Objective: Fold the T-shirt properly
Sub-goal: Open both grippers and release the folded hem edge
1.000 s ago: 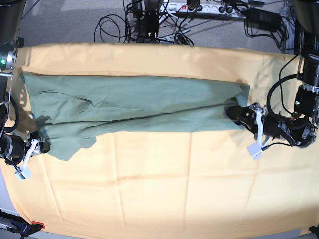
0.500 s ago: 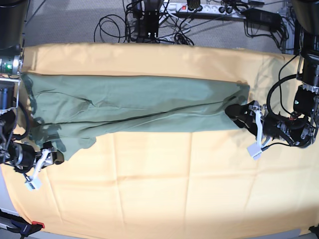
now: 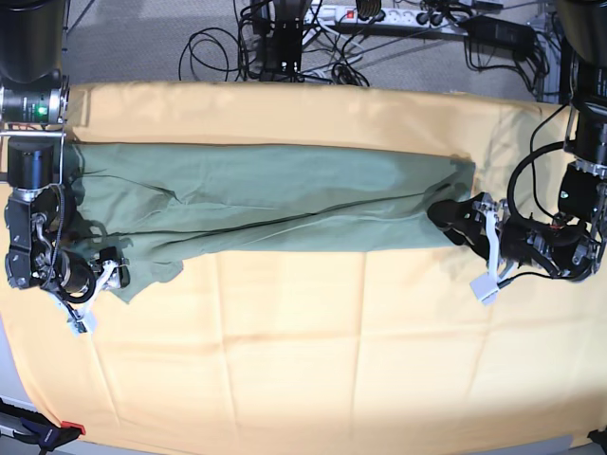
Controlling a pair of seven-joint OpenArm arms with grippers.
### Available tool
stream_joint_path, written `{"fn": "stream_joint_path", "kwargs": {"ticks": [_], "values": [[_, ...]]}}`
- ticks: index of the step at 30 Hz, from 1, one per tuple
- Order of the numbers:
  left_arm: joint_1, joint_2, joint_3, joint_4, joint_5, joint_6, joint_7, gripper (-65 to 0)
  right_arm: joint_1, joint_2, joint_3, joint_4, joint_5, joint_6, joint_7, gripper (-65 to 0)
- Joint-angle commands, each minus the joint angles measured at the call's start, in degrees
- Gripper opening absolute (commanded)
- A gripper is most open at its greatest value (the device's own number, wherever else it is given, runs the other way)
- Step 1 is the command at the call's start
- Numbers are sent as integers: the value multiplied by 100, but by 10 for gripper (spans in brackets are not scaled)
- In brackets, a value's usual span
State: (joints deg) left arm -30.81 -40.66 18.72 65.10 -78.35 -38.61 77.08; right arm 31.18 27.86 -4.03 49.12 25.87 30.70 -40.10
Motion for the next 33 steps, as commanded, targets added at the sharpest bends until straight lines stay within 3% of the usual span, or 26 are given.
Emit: {"fn": "stream_joint_path", "kwargs": {"ticks": [1, 3, 7, 11, 12, 17, 26, 33], "values": [[-142, -92, -70, 66, -146, -17, -79, -275, 181, 55, 31, 83, 55, 68, 85, -218], [-142, -92, -70, 66, -164, -20, -79, -275, 107, 44, 31, 83, 136, 131, 103, -242], [-144, -92, -70, 66, -164, -20, -79, -275, 118, 46, 33, 83, 129, 120, 433, -353], [-142, -92, -70, 66, -162, -17, -76, -275, 122, 57, 33, 85, 129, 323, 691, -621], [-144, -92, -70, 66, -164, -17, -79, -275, 122, 57, 33, 85, 129, 393, 680, -650], [-142, -92, -70, 66, -162, -20, -79, -275, 120, 59, 33, 96, 170, 930, 660, -650], [-144, -94, -70, 66, -162, -39, -81, -275, 105, 293, 33, 151, 1241, 930, 284, -650], [-144, -92, -70, 66, -162, -39, -81, -275, 101, 531, 33, 555, 2092, 930, -531, -650]]}}
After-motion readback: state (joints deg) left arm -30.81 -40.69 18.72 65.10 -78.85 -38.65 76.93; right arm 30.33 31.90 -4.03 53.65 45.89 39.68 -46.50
